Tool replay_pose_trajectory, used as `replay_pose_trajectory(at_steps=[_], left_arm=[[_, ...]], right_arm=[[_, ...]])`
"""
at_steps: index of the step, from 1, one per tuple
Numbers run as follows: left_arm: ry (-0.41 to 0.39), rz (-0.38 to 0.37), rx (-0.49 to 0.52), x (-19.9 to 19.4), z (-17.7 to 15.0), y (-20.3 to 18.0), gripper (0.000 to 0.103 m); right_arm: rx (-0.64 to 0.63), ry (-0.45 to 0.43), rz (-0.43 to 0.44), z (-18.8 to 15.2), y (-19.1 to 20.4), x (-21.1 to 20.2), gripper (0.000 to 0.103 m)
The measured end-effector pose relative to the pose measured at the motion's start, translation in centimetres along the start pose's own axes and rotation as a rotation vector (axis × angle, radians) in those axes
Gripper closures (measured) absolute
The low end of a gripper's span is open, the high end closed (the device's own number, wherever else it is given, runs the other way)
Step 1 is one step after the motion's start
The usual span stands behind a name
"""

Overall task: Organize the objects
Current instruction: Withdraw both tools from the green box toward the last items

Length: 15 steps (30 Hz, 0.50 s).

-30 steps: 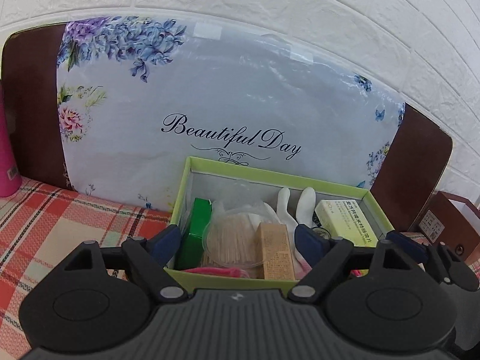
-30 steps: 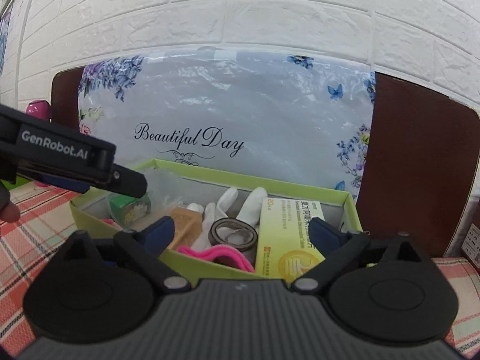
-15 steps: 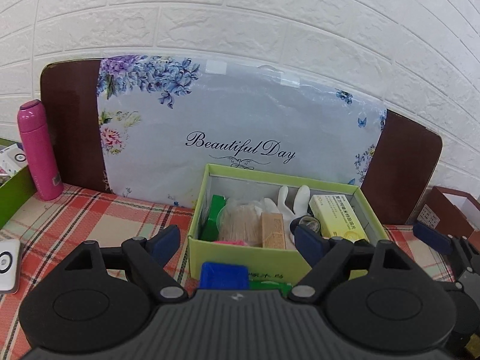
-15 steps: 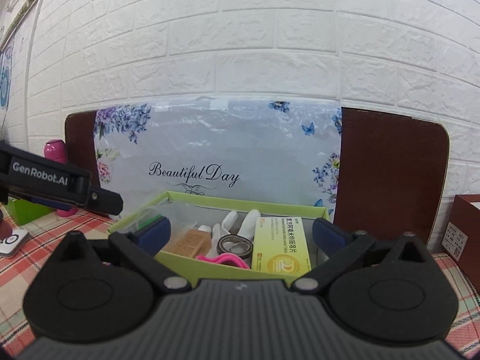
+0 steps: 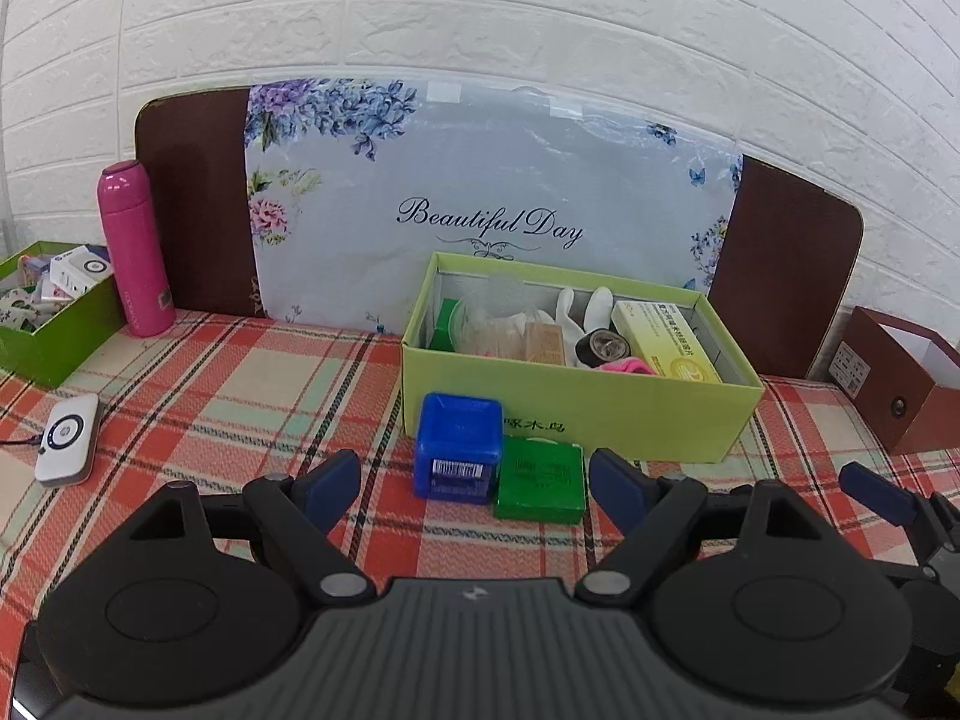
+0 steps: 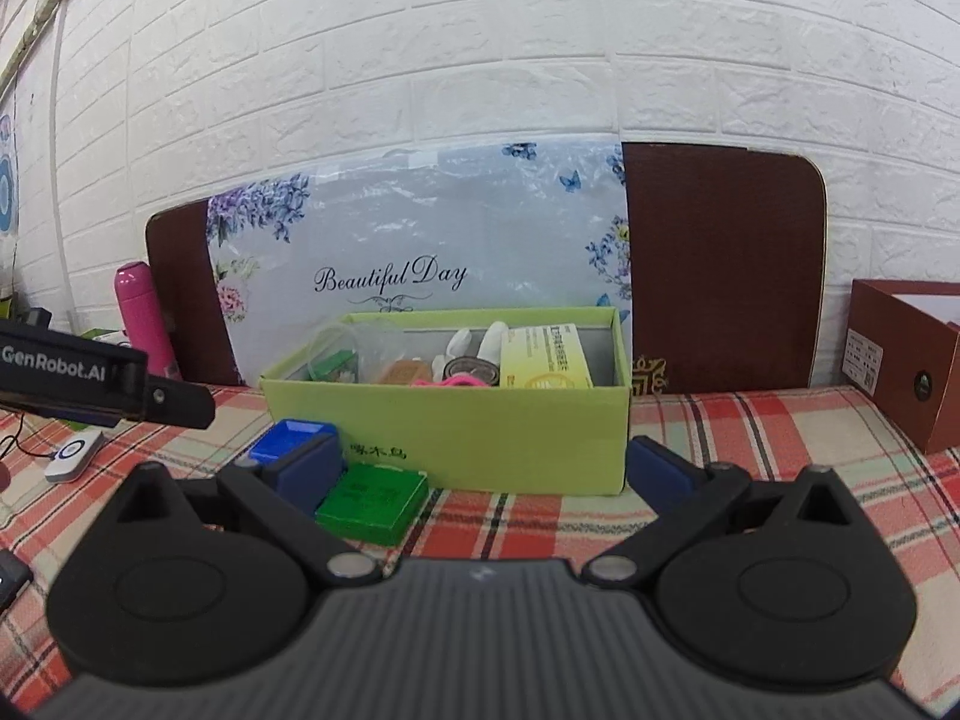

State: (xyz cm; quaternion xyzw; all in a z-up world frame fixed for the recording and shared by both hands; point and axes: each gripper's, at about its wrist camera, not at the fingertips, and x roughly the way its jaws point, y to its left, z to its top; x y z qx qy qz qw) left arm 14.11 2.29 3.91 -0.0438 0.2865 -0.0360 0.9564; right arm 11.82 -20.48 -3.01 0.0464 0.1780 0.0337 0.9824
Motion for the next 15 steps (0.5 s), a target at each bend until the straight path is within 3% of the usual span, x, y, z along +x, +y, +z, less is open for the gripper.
replay_pose_trajectory(at_steps=[15], left_arm=[[0.067, 0.050, -0.057, 0.5, -4.3, 2.7, 0.017]], right_arm=[[-0.002, 0.105, 0.012, -4.6, 1.4, -1.1, 0.000]])
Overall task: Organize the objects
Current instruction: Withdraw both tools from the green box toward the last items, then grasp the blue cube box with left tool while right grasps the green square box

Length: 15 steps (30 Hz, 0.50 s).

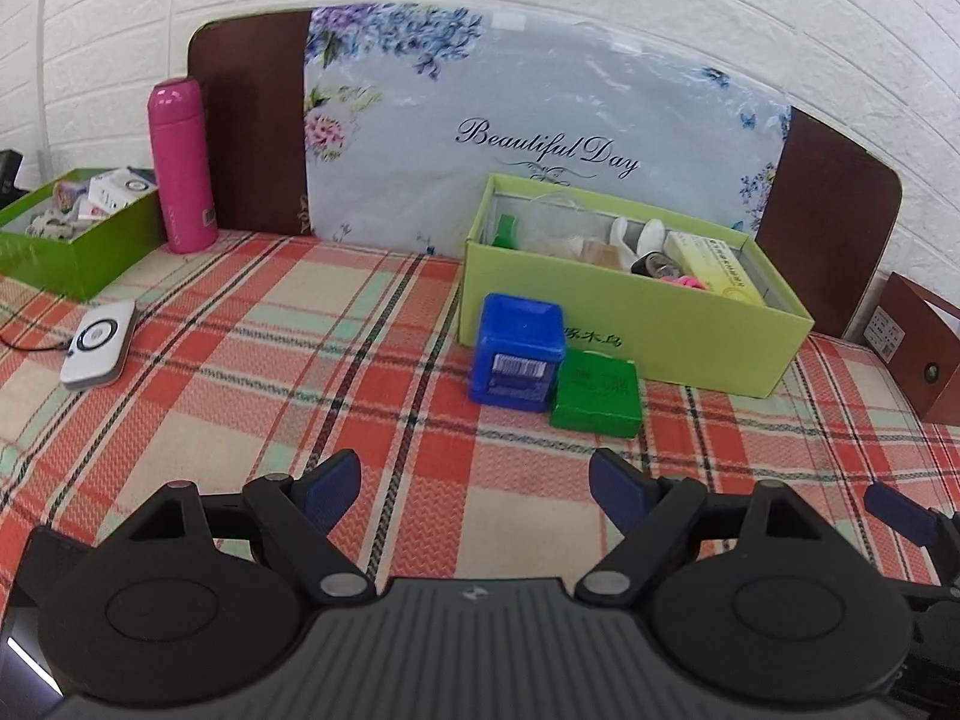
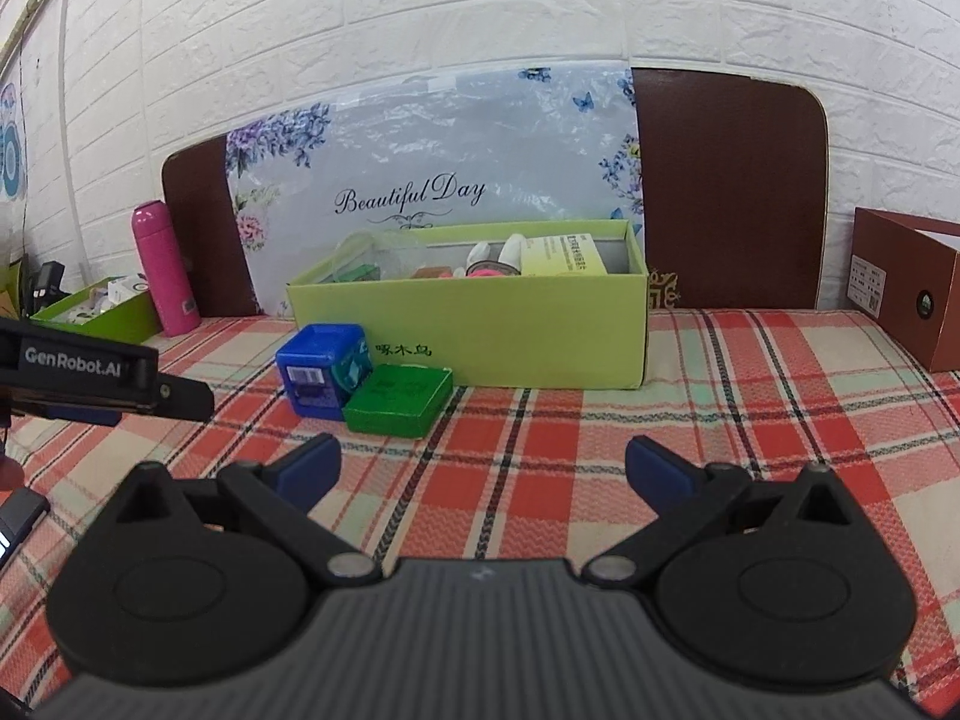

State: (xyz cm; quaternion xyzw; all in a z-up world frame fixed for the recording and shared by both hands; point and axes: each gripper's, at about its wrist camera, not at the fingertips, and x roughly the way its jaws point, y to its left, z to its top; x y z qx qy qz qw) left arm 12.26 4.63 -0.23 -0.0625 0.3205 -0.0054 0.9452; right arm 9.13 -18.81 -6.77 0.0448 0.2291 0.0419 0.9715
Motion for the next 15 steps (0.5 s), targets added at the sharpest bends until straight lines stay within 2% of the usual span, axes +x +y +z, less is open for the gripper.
replay_pose_trajectory(at_steps=[4, 10, 15], left_arm=[[-0.002, -0.020, -0.042, 1.4, -0.1, 0.8, 0.017], [-0.045, -0.059, -0.082, 5.1, 2.0, 0.1, 0.017], [-0.059, -0.082, -0.016, 8.5, 3.8, -2.0, 0.017]], right_arm=[[-0.007, 0.031, 0.000, -0.8, 0.6, 0.3, 0.000], [-0.026, 0.052, -0.005, -1.2, 1.1, 0.2, 0.000], [-0.040, 0.068, -0.014, -1.5, 1.0, 0.2, 0.000]])
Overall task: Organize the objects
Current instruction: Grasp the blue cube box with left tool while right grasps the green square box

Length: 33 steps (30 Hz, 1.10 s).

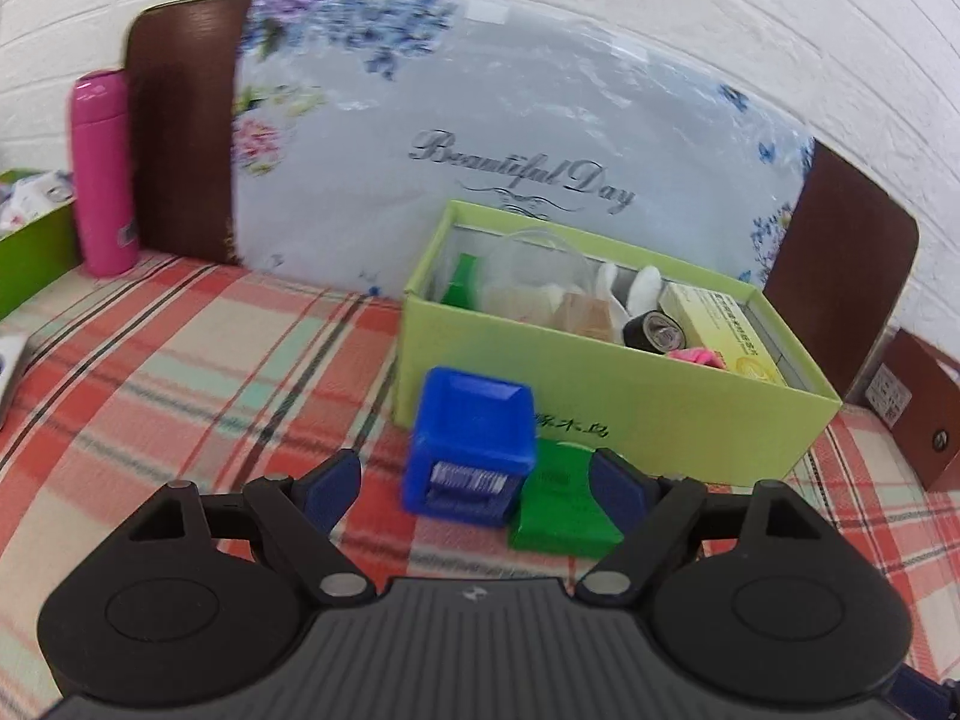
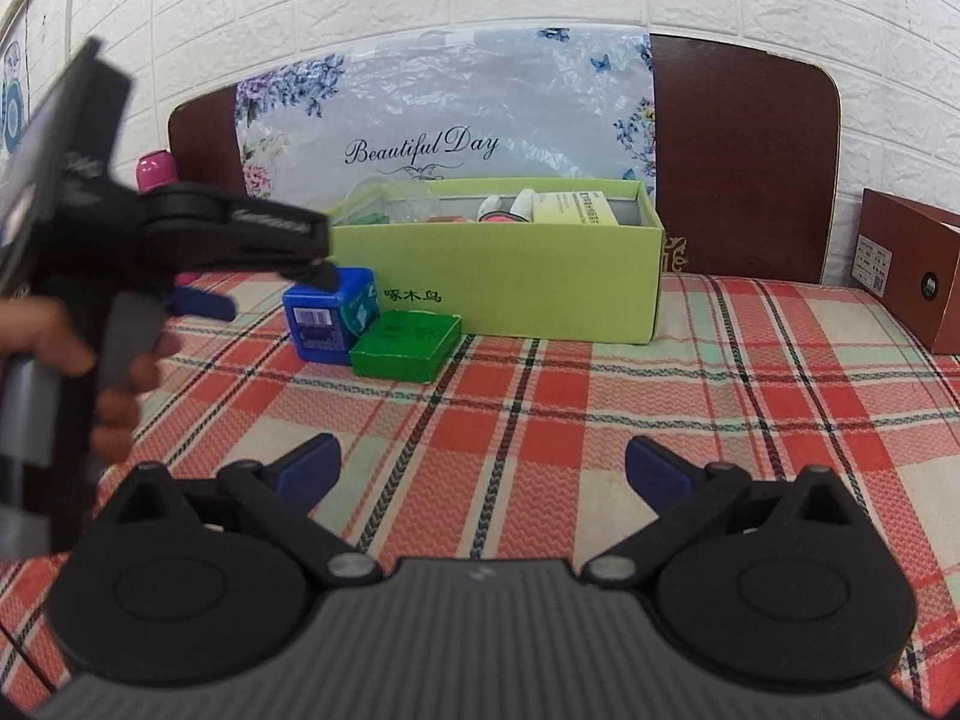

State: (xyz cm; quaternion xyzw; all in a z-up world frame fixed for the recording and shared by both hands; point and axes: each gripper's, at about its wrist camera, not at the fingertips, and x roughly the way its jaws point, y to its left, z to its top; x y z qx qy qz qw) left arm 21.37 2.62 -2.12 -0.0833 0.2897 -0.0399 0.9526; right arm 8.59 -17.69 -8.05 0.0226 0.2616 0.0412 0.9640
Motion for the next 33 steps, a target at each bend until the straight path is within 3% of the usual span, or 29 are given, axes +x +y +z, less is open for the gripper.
replay_pose_trajectory(at_steps=[3, 5, 10, 21, 23, 24, 25, 26, 33], left_arm=[[0.018, 0.031, -0.002, 2.1, 0.6, -0.1, 0.017], [0.036, 0.009, -0.017, 2.9, 0.9, 0.4, 0.043], [0.055, -0.039, 0.011, 1.6, 0.5, 1.8, 0.044], [0.062, 0.039, -0.050, -3.7, -1.9, 7.9, 0.044], [0.068, 0.028, -0.056, -3.7, -2.0, 8.2, 0.044], [0.069, 0.026, -0.058, -3.7, -2.0, 8.3, 0.044], [0.068, 0.024, -0.054, -3.7, -1.9, 8.3, 0.044], [0.070, 0.020, -0.049, -3.7, -1.9, 8.2, 0.044], [0.095, -0.051, -0.026, -4.3, -2.7, 7.1, 0.044]], right_arm=[[-0.002, 0.016, 0.001, -0.1, 0.0, 0.2, 0.000], [-0.013, 0.025, 0.004, -0.1, 0.1, 0.4, 0.000], [-0.043, 0.045, 0.012, 0.5, 1.0, 2.1, 0.000], [-0.073, 0.130, -0.011, 4.5, 6.4, 12.9, 0.001], [-0.080, 0.148, -0.053, 4.9, 7.3, 14.9, 0.004], [-0.081, 0.157, -0.070, 5.0, 7.5, 15.7, 0.012], [-0.077, 0.170, -0.087, 5.0, 7.5, 16.3, 0.033], [-0.064, 0.185, -0.099, 5.0, 7.2, 16.6, 0.040], [-0.058, 0.183, 0.007, 2.8, 4.1, 10.9, 0.040]])
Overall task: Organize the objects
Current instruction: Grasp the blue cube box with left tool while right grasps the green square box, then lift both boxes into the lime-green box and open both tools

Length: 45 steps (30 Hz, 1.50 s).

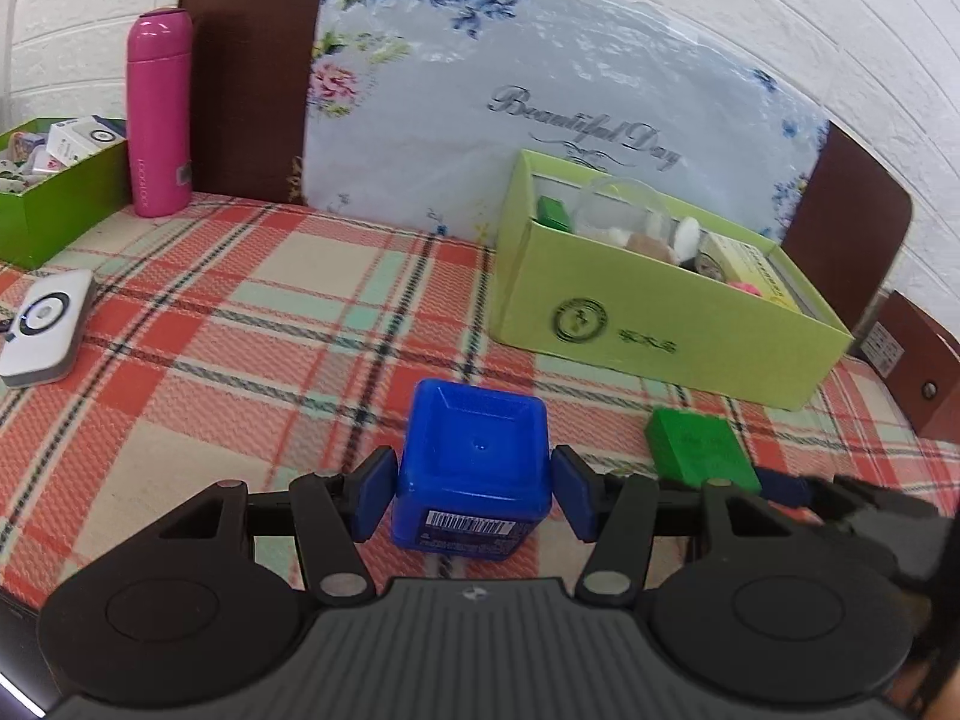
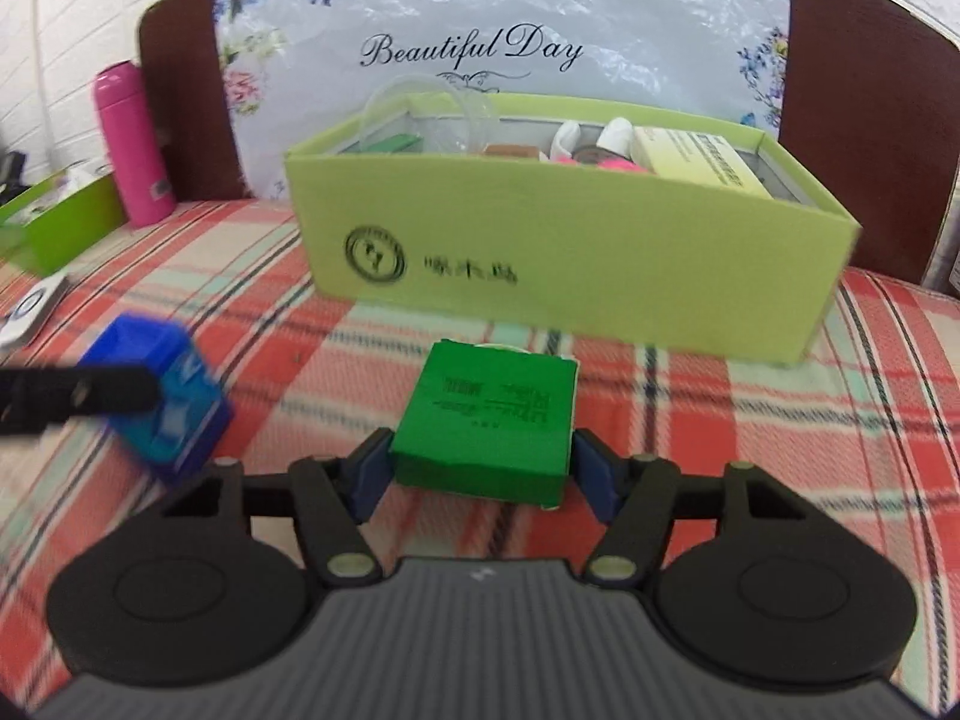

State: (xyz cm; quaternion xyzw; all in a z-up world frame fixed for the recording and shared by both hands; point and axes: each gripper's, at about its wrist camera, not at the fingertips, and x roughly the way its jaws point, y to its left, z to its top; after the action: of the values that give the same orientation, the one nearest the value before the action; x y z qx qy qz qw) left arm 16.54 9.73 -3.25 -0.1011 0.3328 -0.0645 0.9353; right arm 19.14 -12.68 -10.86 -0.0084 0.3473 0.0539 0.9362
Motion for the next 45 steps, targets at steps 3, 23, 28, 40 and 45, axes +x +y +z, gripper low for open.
replay_pose_trajectory(at_steps=[3, 23, 28, 40, 45], left_arm=[[0.025, -0.045, 0.017, -0.6, -1.0, -1.6, 0.044], [0.078, 0.033, 0.088, -2.0, -5.1, -7.9, 0.036], [0.090, 0.040, 0.085, -1.3, -5.0, -8.0, 0.035], [0.095, -0.006, 0.091, -1.1, -4.6, -7.8, 0.043], [0.045, -0.088, 0.084, -2.9, -2.3, -8.2, 0.044]], right_arm=[[0.013, 0.008, 0.010, -2.2, -1.6, -3.1, 0.040], [0.005, -0.009, -0.010, -8.5, -3.6, -12.0, 0.029], [0.025, 0.008, -0.021, -8.5, -3.6, -11.6, 0.029], [0.047, 0.012, -0.013, -8.4, -4.0, -11.2, 0.041], [0.041, -0.055, 0.038, -5.9, -4.3, -12.2, 0.041]])
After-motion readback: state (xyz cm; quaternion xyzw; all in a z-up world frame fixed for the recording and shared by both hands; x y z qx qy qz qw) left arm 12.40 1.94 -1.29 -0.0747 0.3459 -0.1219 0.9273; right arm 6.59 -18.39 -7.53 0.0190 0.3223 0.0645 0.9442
